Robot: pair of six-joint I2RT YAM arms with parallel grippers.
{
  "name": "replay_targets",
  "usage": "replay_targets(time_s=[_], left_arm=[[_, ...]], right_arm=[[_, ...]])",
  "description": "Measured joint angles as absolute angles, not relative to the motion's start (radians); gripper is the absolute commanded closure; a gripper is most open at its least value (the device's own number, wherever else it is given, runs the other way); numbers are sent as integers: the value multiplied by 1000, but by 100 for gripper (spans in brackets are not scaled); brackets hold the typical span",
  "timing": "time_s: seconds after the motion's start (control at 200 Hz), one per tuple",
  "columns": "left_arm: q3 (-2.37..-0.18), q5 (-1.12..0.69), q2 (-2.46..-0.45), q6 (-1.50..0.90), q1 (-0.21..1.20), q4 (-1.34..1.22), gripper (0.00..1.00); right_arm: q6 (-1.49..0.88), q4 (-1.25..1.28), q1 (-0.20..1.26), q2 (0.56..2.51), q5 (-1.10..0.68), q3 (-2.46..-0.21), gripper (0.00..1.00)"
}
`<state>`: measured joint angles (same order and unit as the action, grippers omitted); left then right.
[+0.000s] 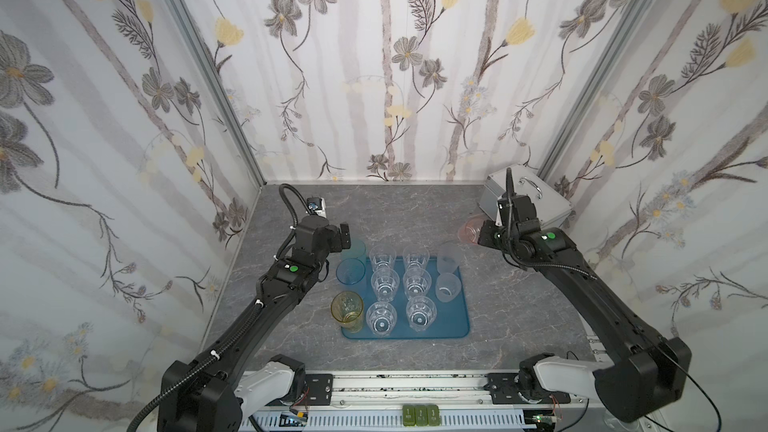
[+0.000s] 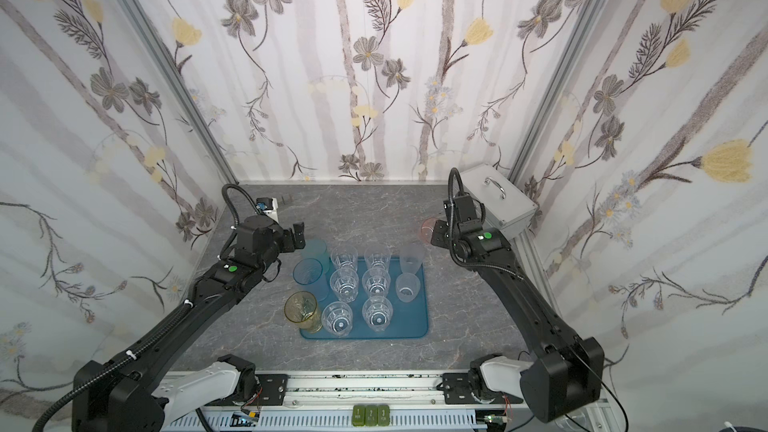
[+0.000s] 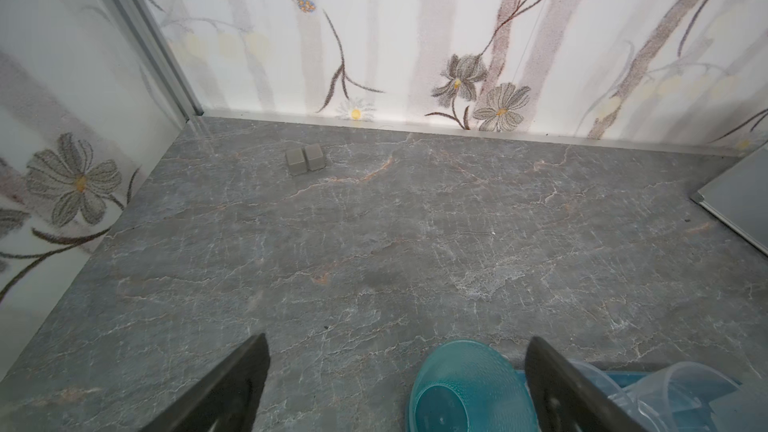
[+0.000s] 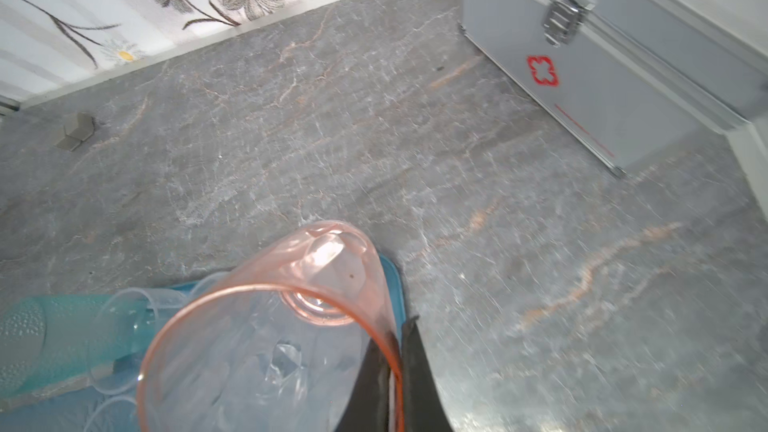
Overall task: Place the glasses into the tray
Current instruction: Place the glass on the tray.
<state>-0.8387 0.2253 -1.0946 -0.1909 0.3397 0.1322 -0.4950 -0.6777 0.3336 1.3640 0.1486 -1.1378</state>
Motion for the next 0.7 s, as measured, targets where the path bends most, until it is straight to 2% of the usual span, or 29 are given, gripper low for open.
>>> replay_targets(time_s=[0.12,0.355,0.58,0.7], left_arm=[[-835,194,-1061,-224,298,170,3],[-776,157,-1013,-303,282,214,6],[-736,146,-983,-337,282,228,6],[-722,147,-983,-338,282,236,5]], right_arm=[[-509,-769,384,1256,185,-1036,93],[-660,-922,634,1138,208,-880,92],[-838,-930,907,1198,226,-778,91],[-888,-871,982,1296,226,-776,91]])
